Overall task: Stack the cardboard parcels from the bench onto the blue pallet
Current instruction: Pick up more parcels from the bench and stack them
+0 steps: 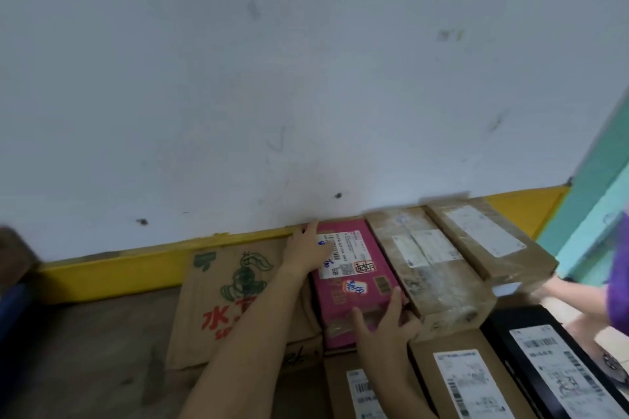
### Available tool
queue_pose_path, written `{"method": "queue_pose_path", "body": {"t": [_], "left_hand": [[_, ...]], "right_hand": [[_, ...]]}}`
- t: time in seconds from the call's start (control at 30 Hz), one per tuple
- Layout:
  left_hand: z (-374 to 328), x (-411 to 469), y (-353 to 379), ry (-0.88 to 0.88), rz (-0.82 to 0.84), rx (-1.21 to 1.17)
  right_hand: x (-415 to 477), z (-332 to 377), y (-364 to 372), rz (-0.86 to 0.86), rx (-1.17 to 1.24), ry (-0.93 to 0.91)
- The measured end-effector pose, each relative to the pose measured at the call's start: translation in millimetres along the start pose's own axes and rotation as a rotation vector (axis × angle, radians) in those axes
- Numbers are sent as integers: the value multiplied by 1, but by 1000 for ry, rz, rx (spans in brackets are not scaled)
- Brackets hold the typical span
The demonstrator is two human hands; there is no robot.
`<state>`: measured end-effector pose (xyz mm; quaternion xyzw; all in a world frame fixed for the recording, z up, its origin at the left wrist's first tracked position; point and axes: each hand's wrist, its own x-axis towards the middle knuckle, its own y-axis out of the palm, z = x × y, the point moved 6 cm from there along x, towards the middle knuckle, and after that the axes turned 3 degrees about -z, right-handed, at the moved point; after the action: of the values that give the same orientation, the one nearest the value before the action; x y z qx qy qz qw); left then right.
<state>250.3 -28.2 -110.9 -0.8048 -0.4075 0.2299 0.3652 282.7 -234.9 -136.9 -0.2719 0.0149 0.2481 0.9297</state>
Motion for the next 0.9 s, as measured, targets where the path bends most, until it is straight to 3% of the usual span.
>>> {"method": "queue_pose_path", "body": {"t": [0.4,0.7,0.9], "left_hand": [[16,14,2,-35,-114,-148],[-12,5,-23,31,-187,-451],[-32,-27,-59,68,-228,-473]], "right_hand": [[-5,10,1,-11,2,-28],[-25,36,-19,-31,-25,-123],[-58,64,-47,-73,-30,-247]]}}
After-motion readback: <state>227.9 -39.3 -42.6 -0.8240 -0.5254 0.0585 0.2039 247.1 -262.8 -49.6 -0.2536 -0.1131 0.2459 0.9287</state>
